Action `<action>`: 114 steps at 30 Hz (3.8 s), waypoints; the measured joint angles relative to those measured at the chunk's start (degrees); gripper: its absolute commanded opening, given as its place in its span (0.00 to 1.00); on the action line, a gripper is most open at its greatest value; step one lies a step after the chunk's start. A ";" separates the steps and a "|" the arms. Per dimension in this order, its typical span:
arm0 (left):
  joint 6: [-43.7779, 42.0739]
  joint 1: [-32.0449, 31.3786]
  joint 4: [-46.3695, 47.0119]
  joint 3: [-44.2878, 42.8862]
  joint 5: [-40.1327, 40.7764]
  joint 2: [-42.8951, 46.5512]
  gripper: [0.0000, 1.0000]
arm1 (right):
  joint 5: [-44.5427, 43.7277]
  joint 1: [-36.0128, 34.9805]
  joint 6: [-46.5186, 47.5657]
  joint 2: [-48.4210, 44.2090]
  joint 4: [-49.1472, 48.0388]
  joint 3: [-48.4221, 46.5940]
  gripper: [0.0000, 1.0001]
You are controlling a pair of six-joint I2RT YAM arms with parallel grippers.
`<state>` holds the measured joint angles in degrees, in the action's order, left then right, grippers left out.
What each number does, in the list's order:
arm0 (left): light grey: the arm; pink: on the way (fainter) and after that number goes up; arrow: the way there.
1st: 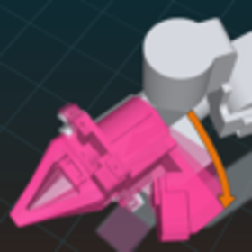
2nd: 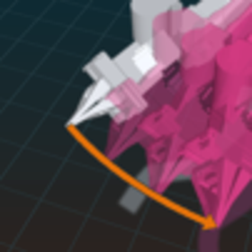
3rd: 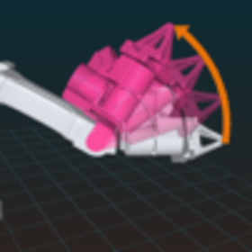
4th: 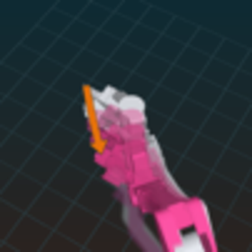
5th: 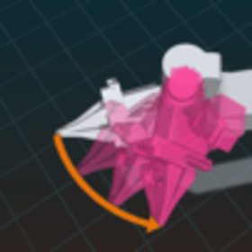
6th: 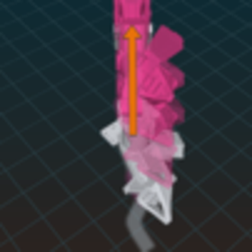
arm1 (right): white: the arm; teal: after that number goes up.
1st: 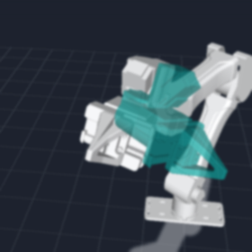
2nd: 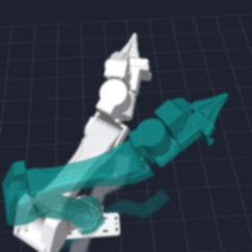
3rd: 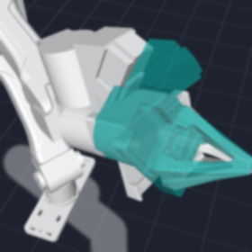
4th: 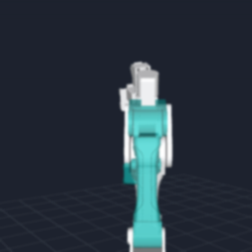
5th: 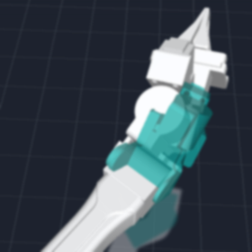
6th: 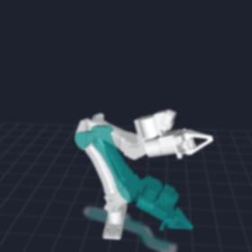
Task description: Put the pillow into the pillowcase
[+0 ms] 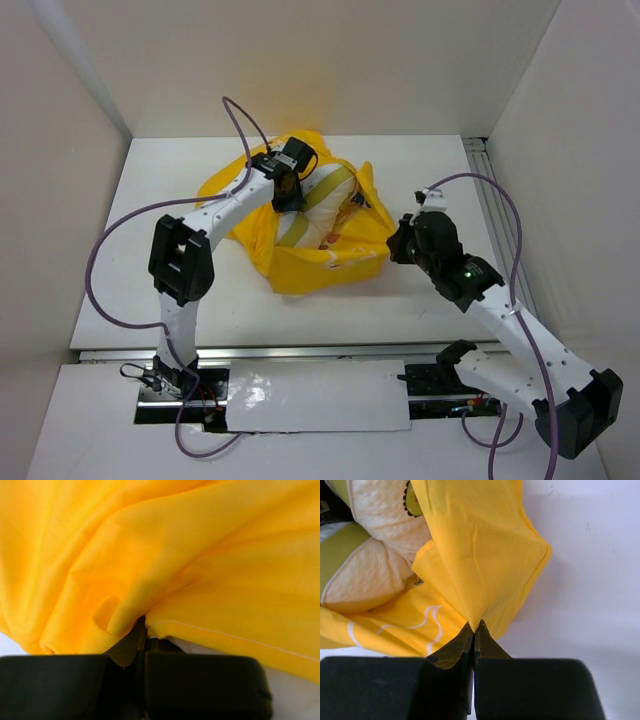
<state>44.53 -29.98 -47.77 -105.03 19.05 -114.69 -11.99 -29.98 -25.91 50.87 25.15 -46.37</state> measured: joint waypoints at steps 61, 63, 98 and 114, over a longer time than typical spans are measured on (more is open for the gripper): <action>2.01 -1.33 6.73 14.73 -3.48 4.87 0.00 | 23.50 -2.12 33.59 44.63 -25.90 -12.04 0.66; 1.88 -1.31 7.10 14.95 -3.85 4.92 0.00 | 24.63 -2.12 35.28 47.25 -27.12 -12.72 0.70; 2.27 2.32 13.66 20.79 -12.13 8.07 0.00 | 26.23 -2.25 38.18 63.10 -50.62 -11.54 0.59; 2.43 4.94 13.88 21.24 -16.61 8.87 0.00 | 27.80 -1.60 30.77 57.29 -54.77 -6.75 0.00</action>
<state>46.96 -25.04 -33.89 -83.79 2.44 -105.82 15.81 -31.57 4.86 108.16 -29.63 -53.12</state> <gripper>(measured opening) 0.072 0.013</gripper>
